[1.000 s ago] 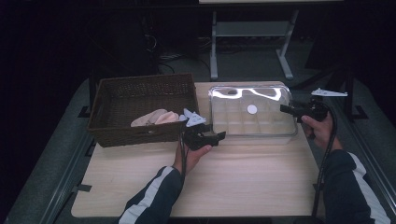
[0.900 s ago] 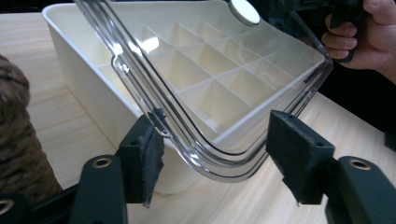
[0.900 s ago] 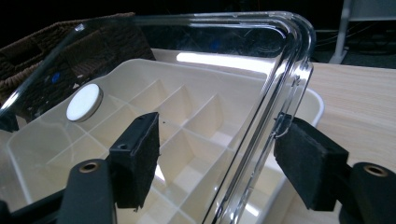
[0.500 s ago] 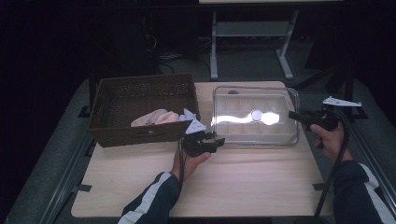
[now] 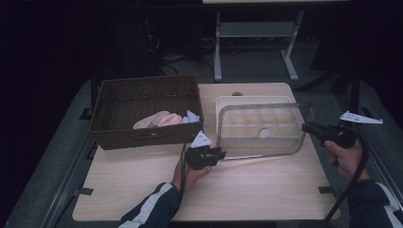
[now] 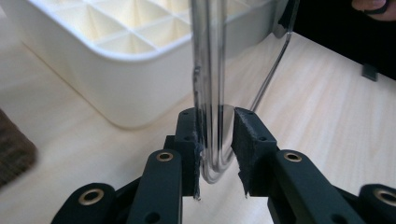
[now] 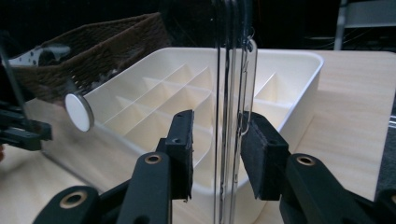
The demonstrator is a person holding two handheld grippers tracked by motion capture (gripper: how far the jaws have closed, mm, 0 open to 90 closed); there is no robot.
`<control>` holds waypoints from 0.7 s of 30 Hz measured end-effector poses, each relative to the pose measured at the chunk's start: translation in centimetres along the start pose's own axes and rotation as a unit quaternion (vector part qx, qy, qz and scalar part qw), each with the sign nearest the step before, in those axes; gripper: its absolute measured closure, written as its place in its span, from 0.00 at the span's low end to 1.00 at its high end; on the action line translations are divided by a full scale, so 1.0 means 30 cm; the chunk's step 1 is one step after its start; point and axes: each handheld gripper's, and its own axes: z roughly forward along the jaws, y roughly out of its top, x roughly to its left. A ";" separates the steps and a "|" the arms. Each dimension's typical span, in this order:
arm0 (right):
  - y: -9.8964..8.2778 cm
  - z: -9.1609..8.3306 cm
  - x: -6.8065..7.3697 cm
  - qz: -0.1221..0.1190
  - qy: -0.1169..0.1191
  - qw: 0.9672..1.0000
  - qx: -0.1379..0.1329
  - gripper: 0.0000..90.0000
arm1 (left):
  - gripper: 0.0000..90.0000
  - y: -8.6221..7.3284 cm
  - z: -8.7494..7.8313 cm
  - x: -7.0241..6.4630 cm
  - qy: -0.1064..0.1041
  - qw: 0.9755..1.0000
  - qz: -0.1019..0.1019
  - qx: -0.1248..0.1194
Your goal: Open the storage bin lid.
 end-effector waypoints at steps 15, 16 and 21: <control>-0.076 -0.075 0.122 -0.024 0.006 0.998 0.056 0.77 | 0.67 -0.076 -0.057 -0.097 -0.003 0.995 0.063 0.071; -0.081 -0.073 0.130 -0.029 0.006 0.998 0.062 0.77 | 0.67 -0.077 -0.067 -0.106 0.000 0.995 0.072 0.073; -0.096 -0.077 0.167 -0.036 0.023 0.997 0.065 0.79 | 0.61 -0.098 -0.108 -0.132 0.033 0.991 0.105 0.077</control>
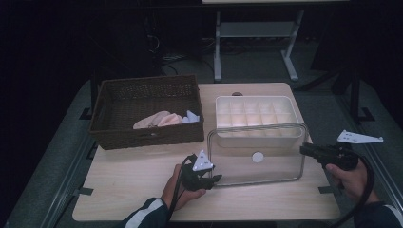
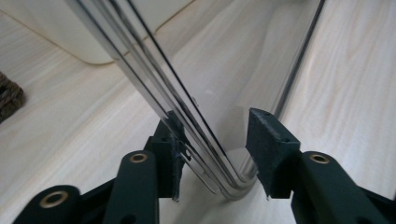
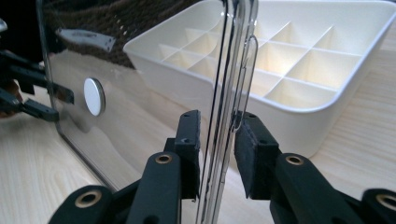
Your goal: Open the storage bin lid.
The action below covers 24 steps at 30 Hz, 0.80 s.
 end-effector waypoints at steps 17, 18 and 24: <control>-0.113 0.005 0.059 -0.002 0.009 0.996 0.084 0.66 | 0.49 -0.086 -0.041 -0.029 -0.017 1.000 -0.016 0.019; -0.115 0.002 0.060 0.000 0.007 0.996 0.089 0.65 | 0.49 -0.088 -0.042 -0.036 -0.023 0.999 -0.014 0.021; -0.130 -0.007 0.041 0.012 0.001 0.994 0.108 0.61 | 0.49 -0.090 -0.027 -0.065 -0.047 0.998 -0.016 0.024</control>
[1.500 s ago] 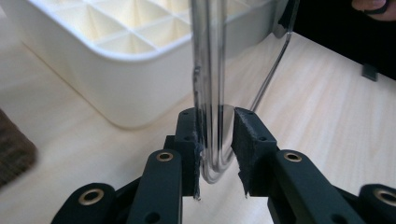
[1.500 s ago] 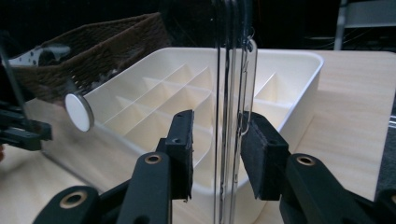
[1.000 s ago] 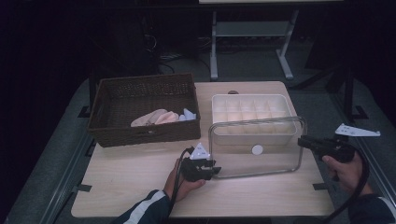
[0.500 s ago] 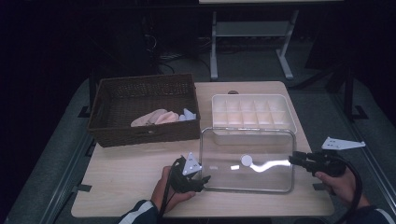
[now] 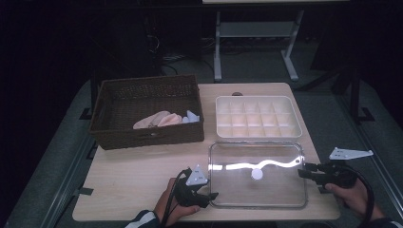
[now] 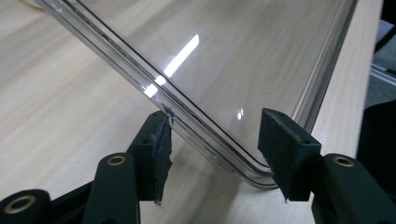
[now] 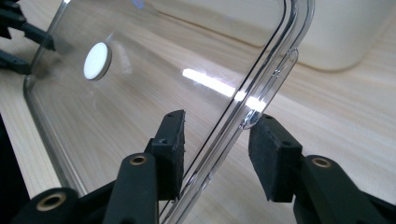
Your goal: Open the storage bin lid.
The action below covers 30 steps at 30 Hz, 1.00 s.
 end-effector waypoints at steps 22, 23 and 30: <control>-0.001 0.071 0.015 -0.041 -0.126 0.988 0.083 0.68 | 0.35 0.008 0.077 0.005 -0.018 1.000 0.006 -0.010; 0.001 0.067 0.014 -0.047 -0.137 0.986 0.079 0.71 | 0.35 0.012 0.080 0.005 -0.019 1.000 0.011 -0.006; 0.034 0.045 0.045 -0.047 -0.110 0.992 0.027 0.79 | 0.35 0.036 0.112 -0.004 -0.031 0.999 0.018 -0.011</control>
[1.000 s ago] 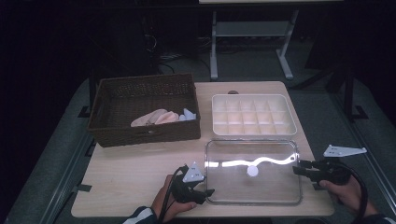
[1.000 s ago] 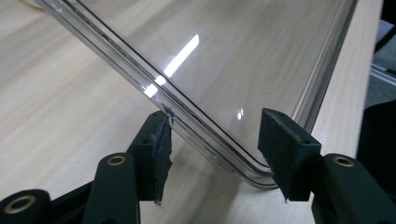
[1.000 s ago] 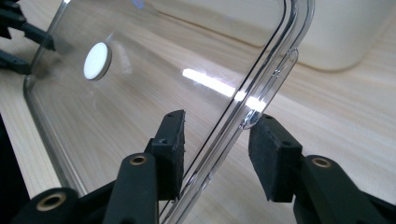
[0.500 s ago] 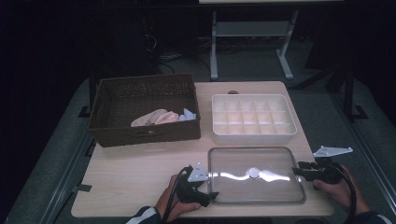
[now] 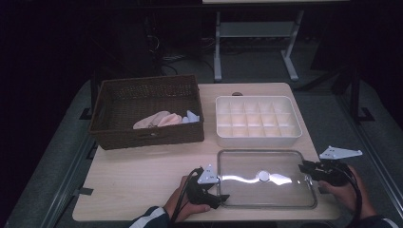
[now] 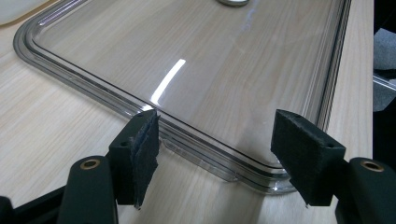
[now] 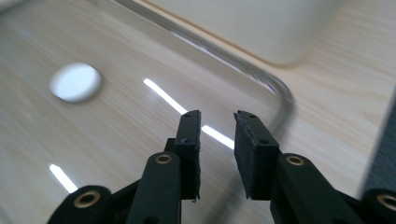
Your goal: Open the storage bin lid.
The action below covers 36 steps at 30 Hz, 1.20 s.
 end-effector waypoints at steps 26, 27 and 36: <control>0.351 0.182 0.377 -0.131 0.141 0.981 -0.020 0.49 | 0.23 -0.115 -0.348 0.185 0.054 0.998 0.039 0.020; 0.354 0.198 0.401 -0.144 0.143 0.979 -0.019 0.47 | 0.22 -0.135 -0.371 0.200 0.050 0.998 0.033 0.011; 0.345 0.356 0.571 -0.214 0.153 0.965 0.004 0.37 | 0.23 -0.282 -0.457 0.349 0.085 0.996 -0.005 0.015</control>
